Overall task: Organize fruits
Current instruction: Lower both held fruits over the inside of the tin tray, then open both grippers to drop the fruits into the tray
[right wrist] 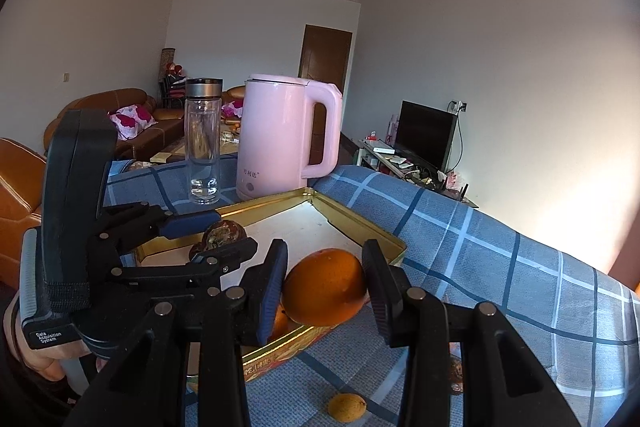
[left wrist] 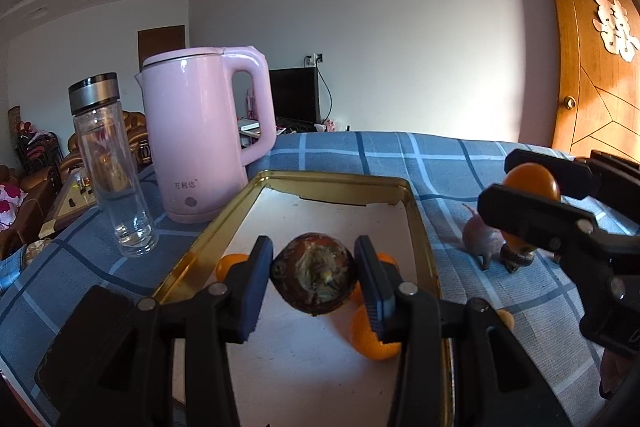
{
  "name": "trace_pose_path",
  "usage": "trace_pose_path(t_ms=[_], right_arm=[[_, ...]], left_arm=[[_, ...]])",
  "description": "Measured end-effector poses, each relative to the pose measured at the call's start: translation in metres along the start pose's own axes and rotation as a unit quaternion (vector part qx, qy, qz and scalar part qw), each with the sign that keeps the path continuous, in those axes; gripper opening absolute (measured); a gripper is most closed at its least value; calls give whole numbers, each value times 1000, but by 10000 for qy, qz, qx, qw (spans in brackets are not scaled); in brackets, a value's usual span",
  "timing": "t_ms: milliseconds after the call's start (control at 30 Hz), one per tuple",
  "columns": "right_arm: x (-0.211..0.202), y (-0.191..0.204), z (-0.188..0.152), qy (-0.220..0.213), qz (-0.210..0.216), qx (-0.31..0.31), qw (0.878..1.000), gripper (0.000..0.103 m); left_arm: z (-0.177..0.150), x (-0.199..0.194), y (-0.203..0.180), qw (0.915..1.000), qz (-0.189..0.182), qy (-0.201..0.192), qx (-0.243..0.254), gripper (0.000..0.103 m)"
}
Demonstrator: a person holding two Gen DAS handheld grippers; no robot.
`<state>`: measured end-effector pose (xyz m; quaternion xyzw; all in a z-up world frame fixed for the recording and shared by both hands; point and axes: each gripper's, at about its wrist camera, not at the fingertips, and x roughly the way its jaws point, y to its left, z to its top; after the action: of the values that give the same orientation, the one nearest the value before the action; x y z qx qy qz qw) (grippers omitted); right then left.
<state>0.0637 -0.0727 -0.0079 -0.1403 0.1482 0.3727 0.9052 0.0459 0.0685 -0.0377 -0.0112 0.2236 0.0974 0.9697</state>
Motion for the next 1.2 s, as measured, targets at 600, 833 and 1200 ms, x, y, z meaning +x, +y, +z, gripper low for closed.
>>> trace_pose_path(t_ms=[600,833,1200], right_arm=[[36,26,-9,375,474,-49,9982,41],[52,37,-17,615,705,-18,9956,41],[65,49,-26,797,920,-63,9925,41]], left_arm=[[-9,4,27,9995,262,157,-44,44],[-11,4,36,9993,269,242,-71,44],[-14,8,42,9985,396,367,-106,49]])
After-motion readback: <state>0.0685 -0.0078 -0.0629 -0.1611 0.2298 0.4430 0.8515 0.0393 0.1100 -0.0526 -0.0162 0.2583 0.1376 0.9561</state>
